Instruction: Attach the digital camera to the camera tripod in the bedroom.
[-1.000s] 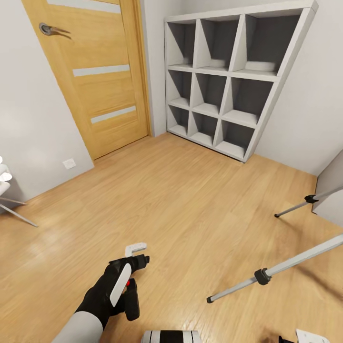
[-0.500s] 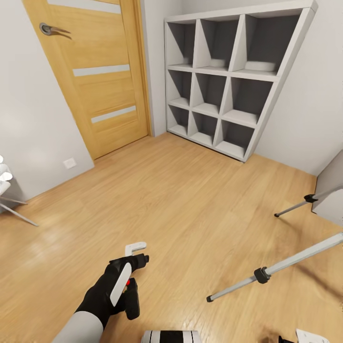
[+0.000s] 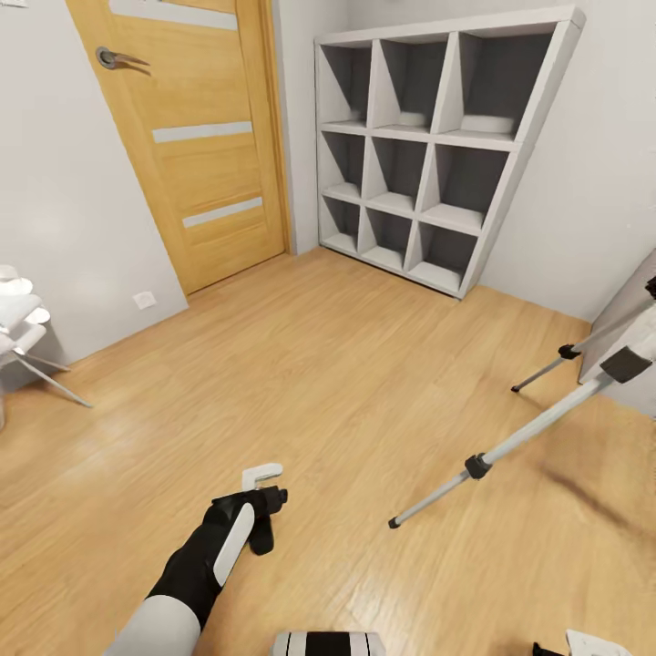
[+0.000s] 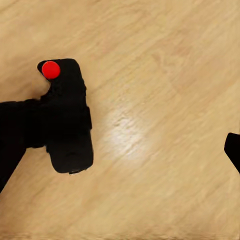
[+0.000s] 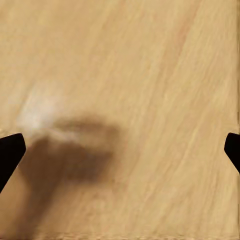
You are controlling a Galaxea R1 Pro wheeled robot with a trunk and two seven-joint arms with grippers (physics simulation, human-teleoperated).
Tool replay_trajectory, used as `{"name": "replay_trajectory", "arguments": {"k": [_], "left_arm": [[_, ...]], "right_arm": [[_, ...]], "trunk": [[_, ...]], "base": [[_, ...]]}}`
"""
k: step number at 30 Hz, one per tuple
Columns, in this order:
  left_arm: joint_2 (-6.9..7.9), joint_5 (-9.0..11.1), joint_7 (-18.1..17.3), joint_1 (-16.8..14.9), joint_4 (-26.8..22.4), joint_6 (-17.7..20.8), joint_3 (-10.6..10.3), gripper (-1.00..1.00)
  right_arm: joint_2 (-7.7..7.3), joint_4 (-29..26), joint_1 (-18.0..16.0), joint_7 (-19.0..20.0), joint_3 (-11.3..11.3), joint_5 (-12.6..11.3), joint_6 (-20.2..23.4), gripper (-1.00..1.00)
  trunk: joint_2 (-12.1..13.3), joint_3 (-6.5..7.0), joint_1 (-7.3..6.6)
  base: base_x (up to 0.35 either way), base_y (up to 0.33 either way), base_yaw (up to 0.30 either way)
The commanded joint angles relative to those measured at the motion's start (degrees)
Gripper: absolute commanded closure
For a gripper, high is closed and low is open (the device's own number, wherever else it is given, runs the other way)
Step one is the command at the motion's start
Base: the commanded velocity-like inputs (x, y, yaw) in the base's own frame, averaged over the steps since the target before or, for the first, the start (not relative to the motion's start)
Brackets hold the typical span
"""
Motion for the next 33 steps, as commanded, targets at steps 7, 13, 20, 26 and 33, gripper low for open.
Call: {"name": "replay_trajectory", "arguments": {"k": [7, 13, 20, 26, 33], "left_arm": [[0.01, 0.51, 0.57, -0.01, -0.13, 0.17, -0.19, -1.00], [0.01, 0.49, 0.58, -0.01, -0.27, 0.17, -0.21, -1.00], [0.01, 0.48, 0.59, -0.02, -0.32, 0.17, -0.21, -1.00], [0.05, 0.48, 0.59, -0.03, -0.32, 0.17, -0.21, -1.00], [0.05, 0.48, 0.59, -0.02, -0.33, 0.17, -0.21, -1.00]], "right_arm": [[-0.41, -0.04, -0.03, -0.06, -0.36, 0.04, -0.12, -1.00], [-0.72, -1.26, -0.03, -0.09, -0.67, 0.00, 0.17, -1.00], [-0.68, -4.74, -0.03, -0.70, -0.81, -0.26, 0.25, -1.00], [-0.32, -9.69, -0.03, -1.41, -0.85, -0.44, 0.47, -1.00], [0.14, -15.03, -0.03, -2.24, -0.86, -0.48, 0.64, -1.00]], "trunk": [[-0.02, -0.04, -0.05], [-0.02, -0.04, -0.05], [-0.02, -0.04, -0.05], [-0.02, -0.04, -0.05], [-0.02, -0.04, -0.05]], "base": [[-0.242, 0.000, 0.000], [-0.054, 0.000, 0.000], [-0.012, 0.000, 0.000], [-0.002, 0.000, 0.000], [0.000, 0.000, 0.000]]}}
